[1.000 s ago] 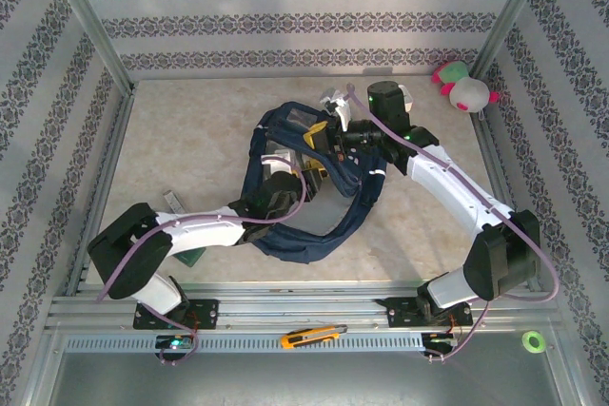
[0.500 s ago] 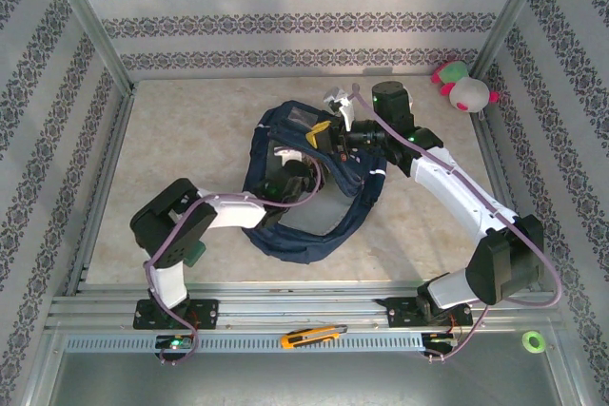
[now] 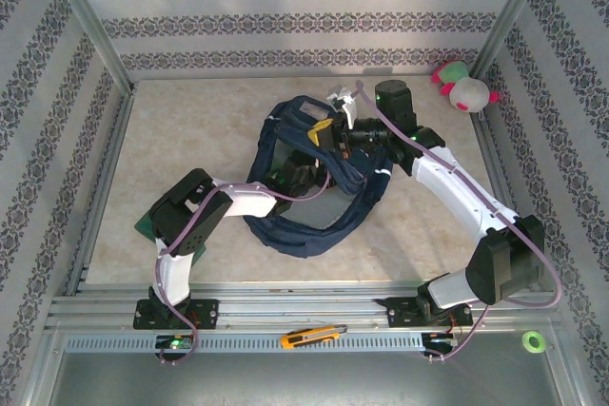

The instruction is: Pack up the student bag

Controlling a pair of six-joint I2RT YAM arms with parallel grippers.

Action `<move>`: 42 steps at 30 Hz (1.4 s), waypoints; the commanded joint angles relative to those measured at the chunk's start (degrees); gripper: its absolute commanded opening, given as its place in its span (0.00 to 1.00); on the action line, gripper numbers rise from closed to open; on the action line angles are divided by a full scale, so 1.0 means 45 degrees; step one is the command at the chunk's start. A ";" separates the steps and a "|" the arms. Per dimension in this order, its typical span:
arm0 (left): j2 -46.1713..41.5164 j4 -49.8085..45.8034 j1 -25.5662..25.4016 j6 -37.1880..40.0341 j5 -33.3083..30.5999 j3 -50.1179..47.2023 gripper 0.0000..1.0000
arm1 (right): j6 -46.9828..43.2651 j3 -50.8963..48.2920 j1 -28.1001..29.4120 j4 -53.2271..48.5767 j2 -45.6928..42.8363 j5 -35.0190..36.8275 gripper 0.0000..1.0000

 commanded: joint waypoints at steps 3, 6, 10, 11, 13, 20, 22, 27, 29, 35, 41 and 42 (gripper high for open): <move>-0.2804 -0.2758 -0.0018 -0.0138 -0.1187 -0.0677 0.75 | 0.0087 0.0501 -0.0014 0.1737 -0.0453 -0.1066 0.00; -0.4550 -0.5869 0.0015 -0.1114 -0.2214 -0.1033 0.83 | 0.0063 0.0338 -0.0073 0.1787 -0.0457 -0.0927 0.00; -0.6738 -0.9971 0.0636 -0.2659 -0.2792 -0.1586 0.88 | 0.0123 0.0106 -0.0100 0.2027 -0.0414 -0.0856 0.00; -0.7239 -1.1128 0.0958 -0.3093 -0.2726 -0.1713 0.91 | 0.0182 0.0048 -0.0110 0.2121 -0.0383 -0.0883 0.00; -0.8230 -1.2995 0.1642 -0.3727 -0.2577 -0.1984 0.94 | 0.0303 -0.0089 -0.0092 0.2355 -0.0360 -0.0909 0.00; -1.2282 -1.8198 0.3905 -0.5871 -0.4156 -0.2942 1.00 | 0.0582 -0.0665 -0.0093 0.3086 -0.0365 -0.0781 0.00; -1.3188 -1.8491 0.4493 -0.5649 -0.3935 -0.3201 1.00 | 0.0477 -0.0775 -0.0104 0.3094 -0.0360 -0.0710 0.00; -1.4243 -1.9734 0.5110 -0.6305 -0.4052 -0.3618 0.99 | 0.0601 -0.0819 -0.0305 0.3126 -0.0250 -0.0632 0.00; -1.4341 -2.0437 0.5516 -0.6826 -0.4109 -0.3850 0.99 | 0.0611 -0.0817 -0.0298 0.3182 -0.0245 -0.0751 0.00; -1.4755 -2.1586 0.6864 -0.8511 -0.4486 -0.4536 0.99 | 0.0529 -0.0931 -0.0330 0.3162 -0.0322 -0.0786 0.00; -1.4606 -2.1079 0.8088 -0.8410 -0.3845 -0.5194 0.99 | 0.0477 -0.1093 -0.0439 0.3163 -0.0438 -0.0790 0.00; -1.4433 -2.0849 0.8264 -0.8322 -0.3576 -0.5352 0.99 | 0.0484 -0.1127 -0.0453 0.3183 -0.0457 -0.0796 0.00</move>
